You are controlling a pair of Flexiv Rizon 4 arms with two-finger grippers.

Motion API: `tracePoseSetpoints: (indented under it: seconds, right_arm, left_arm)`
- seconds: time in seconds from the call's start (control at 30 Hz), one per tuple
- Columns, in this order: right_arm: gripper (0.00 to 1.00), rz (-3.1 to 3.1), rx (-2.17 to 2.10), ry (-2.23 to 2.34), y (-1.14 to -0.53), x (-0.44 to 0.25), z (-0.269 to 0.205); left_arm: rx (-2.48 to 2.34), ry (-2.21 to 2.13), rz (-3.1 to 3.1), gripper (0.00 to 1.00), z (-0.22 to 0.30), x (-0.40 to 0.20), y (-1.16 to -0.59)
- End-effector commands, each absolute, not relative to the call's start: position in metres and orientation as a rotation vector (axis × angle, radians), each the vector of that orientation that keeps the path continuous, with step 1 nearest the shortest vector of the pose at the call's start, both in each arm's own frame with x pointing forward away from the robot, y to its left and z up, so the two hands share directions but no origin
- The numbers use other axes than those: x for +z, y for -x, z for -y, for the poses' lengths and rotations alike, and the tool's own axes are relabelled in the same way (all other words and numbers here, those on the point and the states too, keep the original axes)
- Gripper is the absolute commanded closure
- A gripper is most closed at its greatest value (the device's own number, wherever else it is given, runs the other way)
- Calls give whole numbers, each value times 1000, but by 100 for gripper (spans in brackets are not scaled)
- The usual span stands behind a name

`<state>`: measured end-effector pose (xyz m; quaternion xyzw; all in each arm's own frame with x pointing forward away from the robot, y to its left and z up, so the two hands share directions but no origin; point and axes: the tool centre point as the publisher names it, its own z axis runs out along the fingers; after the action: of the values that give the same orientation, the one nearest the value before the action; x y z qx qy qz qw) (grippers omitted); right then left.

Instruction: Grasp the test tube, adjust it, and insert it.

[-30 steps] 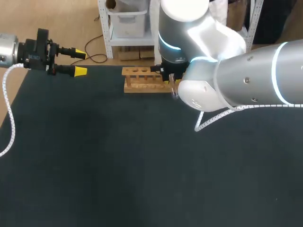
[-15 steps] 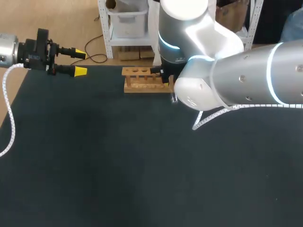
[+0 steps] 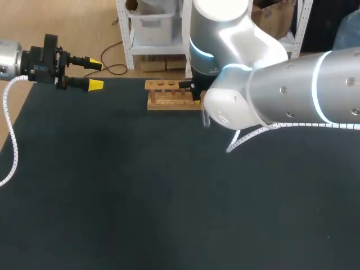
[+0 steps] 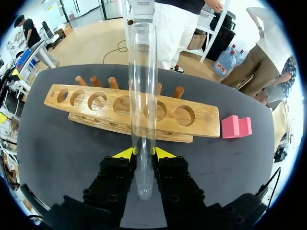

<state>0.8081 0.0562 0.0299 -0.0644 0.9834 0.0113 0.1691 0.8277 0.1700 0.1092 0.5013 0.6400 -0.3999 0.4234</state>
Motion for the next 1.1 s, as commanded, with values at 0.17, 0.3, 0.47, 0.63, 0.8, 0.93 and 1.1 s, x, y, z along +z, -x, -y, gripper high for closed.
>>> tracePoseSetpoints:
  seconds: [0.17, 0.3, 0.47, 0.63, 0.8, 0.93, 1.1]
  right_arm:
    - [100, -2791, 39, 162, -804, 33, -54]
    - [100, -2774, 35, 137, -798, 42, -52]
    - [100, -2753, 37, 99, -788, 52, -51]
    - [100, -2717, 31, 72, -781, 64, -50]
    - [100, -2641, 35, 46, -779, 77, -50]
    - [100, -2580, 45, 39, -782, 84, -49]
    - [100, -2499, 52, 50, -786, 94, -50]
  left_arm:
    - [-997, -1253, -1601, 0, -170, 109, -826]
    - [-997, -1253, -1601, 0, -170, 109, -826]
    - [-997, -1253, -1601, 0, -170, 109, -826]
    - [-997, -1253, -1601, 0, -170, 109, -826]
    - [-997, -1253, -1601, 0, -170, 109, -826]
    - [-997, -1253, -1601, 0, -170, 109, -826]
    - [-997, -1253, -1601, 0, -170, 109, -826]
